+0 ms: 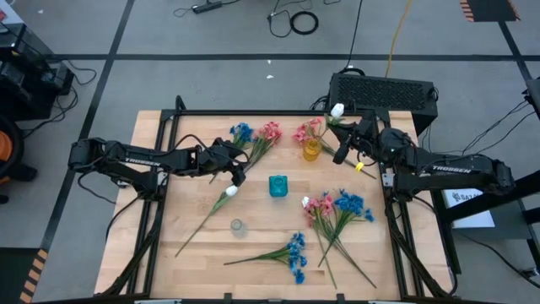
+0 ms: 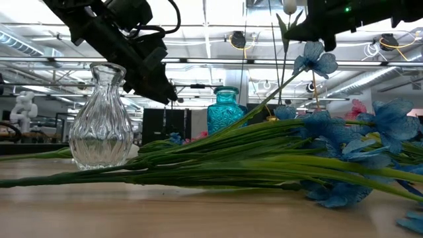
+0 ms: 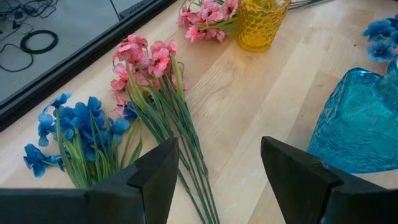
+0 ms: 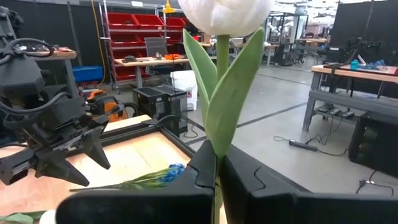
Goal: Sort flowers into vase by color
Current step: Put the top white tulip into the yellow vase
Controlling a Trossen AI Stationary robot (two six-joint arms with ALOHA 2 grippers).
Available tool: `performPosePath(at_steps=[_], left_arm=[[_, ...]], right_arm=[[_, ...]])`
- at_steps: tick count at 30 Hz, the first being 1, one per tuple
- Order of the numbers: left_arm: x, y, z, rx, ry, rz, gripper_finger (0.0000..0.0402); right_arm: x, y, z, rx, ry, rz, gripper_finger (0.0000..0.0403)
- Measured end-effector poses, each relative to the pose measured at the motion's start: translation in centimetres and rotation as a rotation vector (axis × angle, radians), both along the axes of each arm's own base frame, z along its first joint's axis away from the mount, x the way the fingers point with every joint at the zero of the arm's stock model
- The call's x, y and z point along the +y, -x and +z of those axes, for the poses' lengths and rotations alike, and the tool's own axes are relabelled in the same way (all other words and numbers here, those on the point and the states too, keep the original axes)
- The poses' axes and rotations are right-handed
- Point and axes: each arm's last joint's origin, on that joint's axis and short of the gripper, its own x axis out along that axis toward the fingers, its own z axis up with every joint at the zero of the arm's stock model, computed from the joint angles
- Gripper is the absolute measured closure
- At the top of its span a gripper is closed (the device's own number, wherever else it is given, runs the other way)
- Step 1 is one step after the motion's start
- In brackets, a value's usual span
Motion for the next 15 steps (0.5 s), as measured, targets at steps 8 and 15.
performPosePath(at_steps=[8, 15], left_arm=[[0.0, 0.0, 0.0, -0.001, 0.0, 0.0, 0.0167], [0.0, 0.0, 0.0, -0.003, 0.001, 0.001, 0.0167]], right_arm=[[0.0, 0.0, -0.1, -0.015, -0.032, -0.002, 0.0403], [-0.7, 0.2, -1.4, -0.026, -0.031, -0.04, 0.0403]])
